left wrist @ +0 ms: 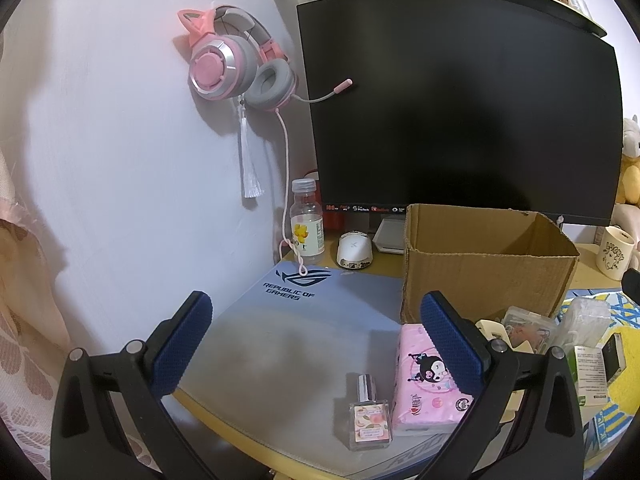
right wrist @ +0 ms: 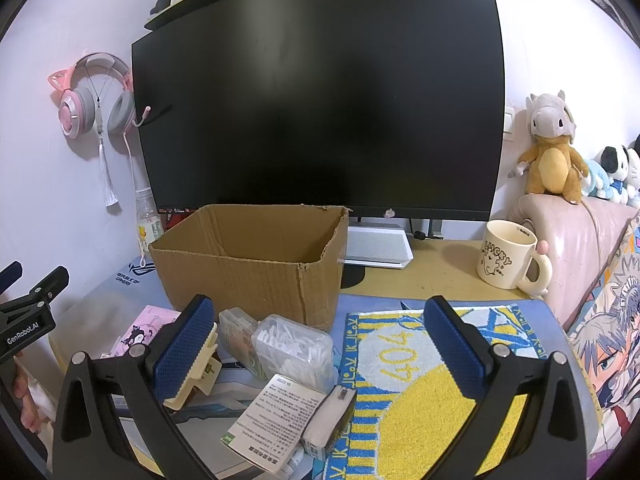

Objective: Organize objects

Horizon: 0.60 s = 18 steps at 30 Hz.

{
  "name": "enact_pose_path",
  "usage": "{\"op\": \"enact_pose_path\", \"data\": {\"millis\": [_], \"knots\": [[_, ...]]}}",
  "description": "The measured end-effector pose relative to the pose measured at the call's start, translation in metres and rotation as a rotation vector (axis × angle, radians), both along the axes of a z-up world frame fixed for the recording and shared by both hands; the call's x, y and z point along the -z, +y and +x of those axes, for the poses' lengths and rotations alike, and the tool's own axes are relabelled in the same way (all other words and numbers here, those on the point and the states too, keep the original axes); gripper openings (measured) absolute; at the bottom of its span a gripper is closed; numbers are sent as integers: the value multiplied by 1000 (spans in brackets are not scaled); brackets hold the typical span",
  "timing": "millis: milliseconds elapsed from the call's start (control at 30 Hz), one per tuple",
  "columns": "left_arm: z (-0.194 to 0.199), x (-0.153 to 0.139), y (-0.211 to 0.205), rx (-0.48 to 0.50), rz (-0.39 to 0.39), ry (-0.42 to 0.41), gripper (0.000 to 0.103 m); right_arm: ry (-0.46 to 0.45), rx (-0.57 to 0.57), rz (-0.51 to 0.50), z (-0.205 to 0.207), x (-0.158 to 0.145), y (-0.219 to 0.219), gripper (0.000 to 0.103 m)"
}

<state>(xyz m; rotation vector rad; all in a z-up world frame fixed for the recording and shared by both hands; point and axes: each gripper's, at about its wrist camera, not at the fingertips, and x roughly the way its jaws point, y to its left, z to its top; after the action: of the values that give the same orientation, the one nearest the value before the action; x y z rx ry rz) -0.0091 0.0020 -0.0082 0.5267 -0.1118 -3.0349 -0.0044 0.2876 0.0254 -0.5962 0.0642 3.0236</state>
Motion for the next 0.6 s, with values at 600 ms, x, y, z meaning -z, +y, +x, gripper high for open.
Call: {"op": "enact_pose_path", "data": {"millis": [600], "knots": [[4, 0, -3, 7, 3, -6, 103, -7, 1, -11, 0, 5, 3, 103]]}}
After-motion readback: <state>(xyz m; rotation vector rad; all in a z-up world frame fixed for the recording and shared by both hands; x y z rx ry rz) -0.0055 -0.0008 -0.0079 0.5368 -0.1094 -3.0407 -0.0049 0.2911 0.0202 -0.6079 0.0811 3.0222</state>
